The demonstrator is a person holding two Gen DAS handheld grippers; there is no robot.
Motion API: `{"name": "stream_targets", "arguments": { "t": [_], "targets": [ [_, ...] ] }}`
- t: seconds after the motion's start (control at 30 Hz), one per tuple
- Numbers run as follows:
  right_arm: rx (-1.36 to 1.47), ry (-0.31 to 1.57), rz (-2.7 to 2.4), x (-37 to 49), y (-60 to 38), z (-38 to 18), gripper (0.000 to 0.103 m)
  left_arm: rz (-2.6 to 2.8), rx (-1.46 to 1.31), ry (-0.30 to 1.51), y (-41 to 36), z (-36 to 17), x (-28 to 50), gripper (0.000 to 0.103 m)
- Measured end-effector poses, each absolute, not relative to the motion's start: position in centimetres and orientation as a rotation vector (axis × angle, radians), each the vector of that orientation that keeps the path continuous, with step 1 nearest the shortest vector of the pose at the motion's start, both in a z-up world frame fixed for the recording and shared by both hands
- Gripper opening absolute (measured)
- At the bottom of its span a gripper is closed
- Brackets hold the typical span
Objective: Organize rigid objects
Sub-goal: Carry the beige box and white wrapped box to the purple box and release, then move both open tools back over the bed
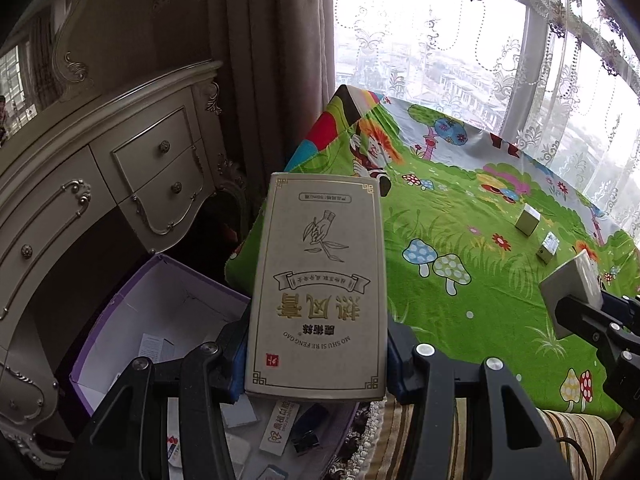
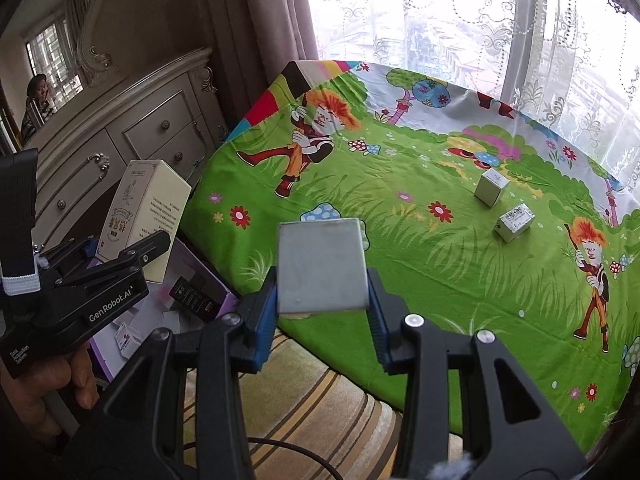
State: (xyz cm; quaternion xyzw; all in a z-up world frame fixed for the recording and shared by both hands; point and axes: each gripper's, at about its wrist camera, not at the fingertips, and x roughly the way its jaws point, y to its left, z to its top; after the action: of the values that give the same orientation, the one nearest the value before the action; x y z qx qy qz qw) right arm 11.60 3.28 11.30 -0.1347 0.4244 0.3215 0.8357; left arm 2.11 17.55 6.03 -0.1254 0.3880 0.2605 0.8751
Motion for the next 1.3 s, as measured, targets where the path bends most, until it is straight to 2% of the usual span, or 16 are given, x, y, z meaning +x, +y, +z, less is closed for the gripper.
{"name": "stream_targets", "arguments": {
  "t": [0.43, 1.0, 1.03, 1.13, 1.3],
  "targets": [
    [-0.425, 0.953, 0.907, 4.4, 12.2, 9.0, 0.044, 0.717, -0.369, 0.837, 26.5, 4.2, -6.5, 0.053],
    [-0.615, 1.029, 1.058, -2.3, 18.1, 4.2, 0.045, 0.772, -0.440, 0.928, 29.3, 0.1, -10.6, 0.054],
    [-0.615, 1.031, 1.056, -2.2, 18.1, 4.2, 0.045, 0.777, -0.441, 0.935, 29.3, 0.0, -10.6, 0.056],
    [-0.610, 1.038, 1.043, -1.9, 18.1, 4.1, 0.053, 0.779, -0.441, 0.937, 29.2, -0.1, -10.4, 0.067],
    [-0.591, 1.033, 1.039, -1.5, 17.7, 4.4, 0.058, 0.763, -0.427, 0.934, 28.6, 0.3, -9.9, 0.067]
  ]
}}
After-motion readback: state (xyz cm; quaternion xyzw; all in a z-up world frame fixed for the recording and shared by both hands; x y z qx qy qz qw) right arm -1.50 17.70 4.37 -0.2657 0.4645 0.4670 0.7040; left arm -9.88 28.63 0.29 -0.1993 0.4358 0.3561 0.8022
